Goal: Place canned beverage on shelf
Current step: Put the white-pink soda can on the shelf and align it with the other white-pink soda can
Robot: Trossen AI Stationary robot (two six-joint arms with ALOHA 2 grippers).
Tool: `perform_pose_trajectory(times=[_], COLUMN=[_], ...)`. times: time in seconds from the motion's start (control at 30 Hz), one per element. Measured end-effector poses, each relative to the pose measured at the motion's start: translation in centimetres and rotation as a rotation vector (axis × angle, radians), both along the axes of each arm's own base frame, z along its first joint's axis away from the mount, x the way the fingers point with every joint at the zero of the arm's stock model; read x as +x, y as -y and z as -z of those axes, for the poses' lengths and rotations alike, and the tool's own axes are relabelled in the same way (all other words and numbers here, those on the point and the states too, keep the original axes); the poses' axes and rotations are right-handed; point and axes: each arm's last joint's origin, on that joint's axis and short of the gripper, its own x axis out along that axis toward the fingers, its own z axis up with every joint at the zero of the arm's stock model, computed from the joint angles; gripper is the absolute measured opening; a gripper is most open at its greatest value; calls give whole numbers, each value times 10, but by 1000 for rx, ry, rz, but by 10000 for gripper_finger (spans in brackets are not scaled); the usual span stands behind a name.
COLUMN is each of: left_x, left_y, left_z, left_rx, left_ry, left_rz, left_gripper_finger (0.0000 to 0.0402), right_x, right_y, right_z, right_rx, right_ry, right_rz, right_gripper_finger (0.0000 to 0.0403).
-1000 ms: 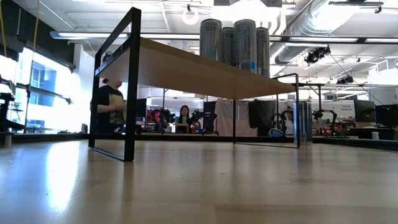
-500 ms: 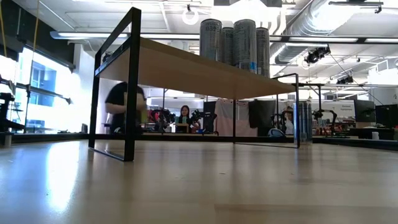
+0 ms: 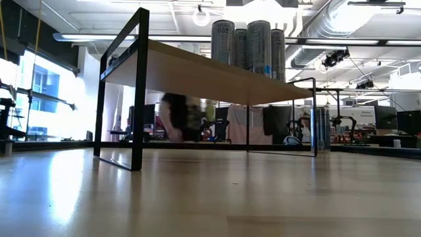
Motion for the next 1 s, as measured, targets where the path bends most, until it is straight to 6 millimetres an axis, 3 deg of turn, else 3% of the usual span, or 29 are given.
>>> perform_pose_trajectory(times=[0.33,0.6,0.83,1.0], left_x=[0,0,0,0], left_y=[0,0,0,0], left_z=[0,0,0,0], left_rx=[0,0,0,0], left_ry=[0,0,0,0], left_rz=[0,0,0,0], left_gripper_finger=[399,399,399,399], right_x=[0,4,36,66], right_y=[-1,-5,12,39], right_z=[-1,-28,-68,-88], right_rx=[30,326,583,594], right_ry=[-18,33,277,502], right_rz=[-10,-100,-98,-122], right_gripper_finger=[246,246,246,246])
